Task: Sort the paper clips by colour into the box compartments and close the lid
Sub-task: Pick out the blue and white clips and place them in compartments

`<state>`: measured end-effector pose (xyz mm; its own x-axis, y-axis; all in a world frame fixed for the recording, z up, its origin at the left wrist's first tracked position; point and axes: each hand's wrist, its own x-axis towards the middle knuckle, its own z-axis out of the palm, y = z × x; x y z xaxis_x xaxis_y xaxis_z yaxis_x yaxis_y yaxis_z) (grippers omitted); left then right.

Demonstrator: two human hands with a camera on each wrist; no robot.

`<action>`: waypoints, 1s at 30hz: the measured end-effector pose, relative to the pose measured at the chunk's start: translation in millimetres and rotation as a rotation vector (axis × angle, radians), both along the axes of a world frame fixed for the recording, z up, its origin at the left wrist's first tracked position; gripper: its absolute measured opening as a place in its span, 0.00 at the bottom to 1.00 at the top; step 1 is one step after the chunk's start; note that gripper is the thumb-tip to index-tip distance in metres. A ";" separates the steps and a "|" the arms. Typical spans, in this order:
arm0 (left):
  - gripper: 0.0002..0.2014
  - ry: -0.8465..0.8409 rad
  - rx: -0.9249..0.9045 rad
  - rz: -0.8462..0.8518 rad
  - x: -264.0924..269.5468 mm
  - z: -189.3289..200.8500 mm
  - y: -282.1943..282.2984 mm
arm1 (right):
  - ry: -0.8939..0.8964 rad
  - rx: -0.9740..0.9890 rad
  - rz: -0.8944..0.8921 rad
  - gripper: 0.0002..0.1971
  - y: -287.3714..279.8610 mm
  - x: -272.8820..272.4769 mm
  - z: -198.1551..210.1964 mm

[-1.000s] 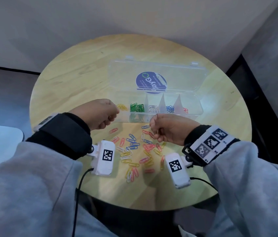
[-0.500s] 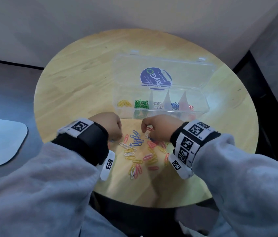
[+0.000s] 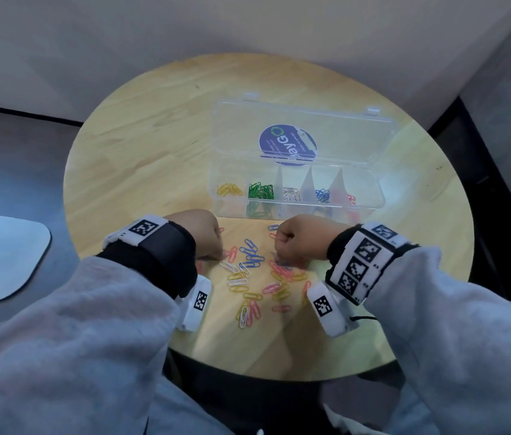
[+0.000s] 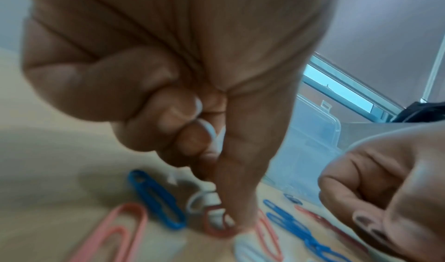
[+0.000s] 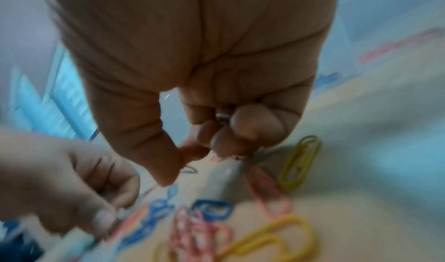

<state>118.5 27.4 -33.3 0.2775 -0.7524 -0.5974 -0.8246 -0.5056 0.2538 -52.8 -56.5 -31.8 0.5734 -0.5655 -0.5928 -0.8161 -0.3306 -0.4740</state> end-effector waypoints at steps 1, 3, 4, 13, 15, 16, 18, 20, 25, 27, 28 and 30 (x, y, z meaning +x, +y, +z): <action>0.07 0.035 -0.007 0.012 1.3 1.1 0.7 | -0.074 0.090 -0.087 0.11 -1.1 -2.4 0.5; 0.05 0.122 -0.030 0.049 5.5 3.5 2.0 | -0.231 0.296 -0.256 0.14 -3.5 -6.7 1.8; 0.06 0.163 -0.044 0.066 7.9 5.1 2.4 | -0.310 0.394 -0.322 0.15 -4.2 -8.9 2.0; 0.11 0.539 -0.110 0.188 7.2 14.8 5.0 | -0.360 0.605 -0.352 0.16 1.5 -20.5 -2.0; 0.10 0.602 -0.104 0.208 5.8 16.4 5.8 | -0.323 0.604 -0.331 0.17 3.1 -21.7 -2.3; 0.10 0.630 -0.105 0.220 5.4 16.9 5.8 | -0.313 0.600 -0.326 0.17 3.7 -21.9 -1.7; 0.11 0.690 -0.106 0.242 4.8 19.6 6.5 | -0.311 0.599 -0.327 0.17 5.0 -21.2 0.6; 0.12 0.762 -0.094 0.254 4.4 22.1 7.5 | -0.299 0.589 -0.313 0.17 6.5 -19.0 4.2; 0.15 0.944 -0.068 0.342 -1.2 23.6 7.3 | -0.067 0.259 0.028 0.11 13.0 -13.1 9.3; 0.16 1.015 -0.065 0.402 -2.3 22.6 7.0 | 0.041 0.090 0.168 0.08 16.7 -11.5 9.0; 0.15 1.029 -0.062 0.423 -2.8 22.7 6.8 | 0.079 0.037 0.209 0.09 19.6 -10.4 8.6; 0.08 0.981 -0.062 0.415 -5.6 23.9 6.5 | 0.115 -0.044 0.279 0.11 26.7 -7.5 7.3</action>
